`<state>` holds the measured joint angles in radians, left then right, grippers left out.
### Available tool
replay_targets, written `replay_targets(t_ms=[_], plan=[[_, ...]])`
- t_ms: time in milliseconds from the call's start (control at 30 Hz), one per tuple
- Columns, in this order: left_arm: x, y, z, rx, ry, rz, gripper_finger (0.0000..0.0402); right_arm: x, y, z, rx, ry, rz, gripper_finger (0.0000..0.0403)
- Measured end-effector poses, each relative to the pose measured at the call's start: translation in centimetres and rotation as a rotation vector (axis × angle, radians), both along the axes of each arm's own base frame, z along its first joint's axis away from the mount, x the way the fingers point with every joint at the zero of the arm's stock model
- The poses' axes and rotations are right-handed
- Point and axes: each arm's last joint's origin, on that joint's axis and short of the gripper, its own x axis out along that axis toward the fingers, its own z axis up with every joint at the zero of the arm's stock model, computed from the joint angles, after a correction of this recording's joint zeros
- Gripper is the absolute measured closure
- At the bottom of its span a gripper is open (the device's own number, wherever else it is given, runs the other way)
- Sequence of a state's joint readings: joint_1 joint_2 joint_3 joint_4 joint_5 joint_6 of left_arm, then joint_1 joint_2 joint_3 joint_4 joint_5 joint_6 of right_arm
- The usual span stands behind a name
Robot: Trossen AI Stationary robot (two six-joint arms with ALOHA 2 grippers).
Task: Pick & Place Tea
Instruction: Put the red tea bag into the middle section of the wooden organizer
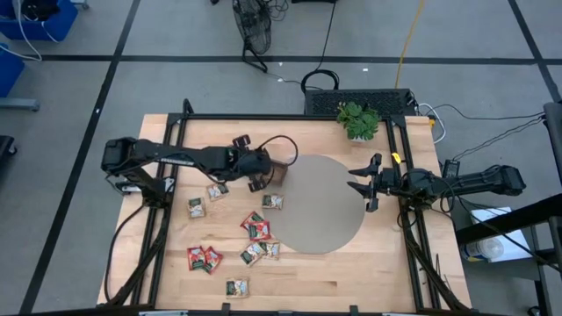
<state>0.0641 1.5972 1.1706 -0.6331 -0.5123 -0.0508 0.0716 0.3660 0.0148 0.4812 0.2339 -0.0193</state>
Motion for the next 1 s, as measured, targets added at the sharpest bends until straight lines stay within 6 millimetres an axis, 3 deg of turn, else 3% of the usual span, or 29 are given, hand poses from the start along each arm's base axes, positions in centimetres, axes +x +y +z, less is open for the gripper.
replay_targets(t_ms=[200, 333, 567, 667, 800, 1000], plan=[[0.5, -1.9, -0.7, -0.385, -0.038, -0.125, 0.0367, 0.0, 0.0, 0.0, 0.000, 0.000, 0.000, 0.0248], [0.5, -3.8, -1.0, -0.514, -0.028, -0.162, 0.0337, 0.0, 0.0, 0.0, 0.000, 0.000, 0.000, 0.0248], [-0.7, -10.8, -2.0, -0.333, 0.070, -0.510, 0.0245, 0.0, 0.0, 0.0, 0.000, 0.000, 0.000, 0.0248], [-1.2, -13.7, -2.9, -0.289, 0.021, -0.625, 0.0219, 0.0, 0.0, 0.0, 0.000, 0.000, 0.000, 0.0248], [-2.0, -16.5, -3.7, -0.306, -0.073, -0.699, 0.0203, 0.0, 0.0, 0.0, 0.000, 0.000, 0.000, 0.0248], [-4.0, -19.8, -4.0, -0.304, -0.060, -0.699, 0.0199, 0.0, 0.0, 0.0, 0.000, 0.000, 0.000, 0.0248]])
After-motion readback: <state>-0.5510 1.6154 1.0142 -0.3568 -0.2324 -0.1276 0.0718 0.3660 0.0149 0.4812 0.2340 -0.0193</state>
